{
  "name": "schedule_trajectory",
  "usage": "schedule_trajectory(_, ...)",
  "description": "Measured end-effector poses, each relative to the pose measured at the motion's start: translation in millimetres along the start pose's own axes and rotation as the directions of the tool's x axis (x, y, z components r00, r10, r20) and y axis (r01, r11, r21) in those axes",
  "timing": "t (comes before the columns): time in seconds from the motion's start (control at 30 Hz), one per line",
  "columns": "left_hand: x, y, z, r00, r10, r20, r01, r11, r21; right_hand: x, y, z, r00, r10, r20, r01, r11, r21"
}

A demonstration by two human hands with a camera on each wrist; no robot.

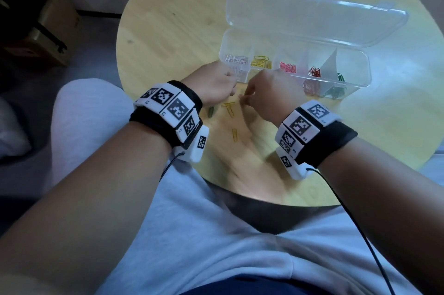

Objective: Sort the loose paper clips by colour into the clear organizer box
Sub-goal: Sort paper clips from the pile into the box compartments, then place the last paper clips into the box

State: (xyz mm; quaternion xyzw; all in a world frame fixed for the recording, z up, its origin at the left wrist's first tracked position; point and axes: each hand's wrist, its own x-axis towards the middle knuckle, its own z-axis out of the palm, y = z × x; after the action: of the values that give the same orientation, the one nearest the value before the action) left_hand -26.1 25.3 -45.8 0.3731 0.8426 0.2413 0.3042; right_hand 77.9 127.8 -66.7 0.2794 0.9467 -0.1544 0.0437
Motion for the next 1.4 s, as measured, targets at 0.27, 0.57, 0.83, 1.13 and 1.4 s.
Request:
schedule_trajectory(0.27, 2.1, -4.1, 7.4, 0.996, 0.002, 0.089, 0.003, 0.998, -0.059, -16.5, 5.0, 1.1, 0.984, 0.094, 0.152, -0.09, 0.995, -0.031)
schedule_trajectory(0.57, -5.8, 3.3, 14.1, 0.98, 0.166, 0.113, -0.142, 0.971, -0.194, -40.1, 21.2, -15.0, 0.953, 0.249, 0.174, -0.28, 0.497, 0.822)
schedule_trajectory(0.83, -16.7, 28.5, 4.4, 0.98, 0.192, -0.054, -0.198, 0.972, -0.13, -3.5, 27.8, -65.8, 0.939, 0.319, 0.131, -0.08, -0.167, 0.983)
schedule_trajectory(1.13, -11.1, 50.4, -0.8, 0.943, 0.137, -0.304, -0.184, 0.974, -0.133, 36.4, 38.7, -58.5, 0.919, 0.385, -0.088, -0.015, 0.257, 0.966)
schedule_trajectory(1.4, 6.9, 69.1, 0.0, 0.922, 0.117, -0.37, -0.152, 0.986, -0.067, -11.9, 56.0, -72.1, 0.911, 0.275, -0.307, 0.226, 0.288, 0.93)
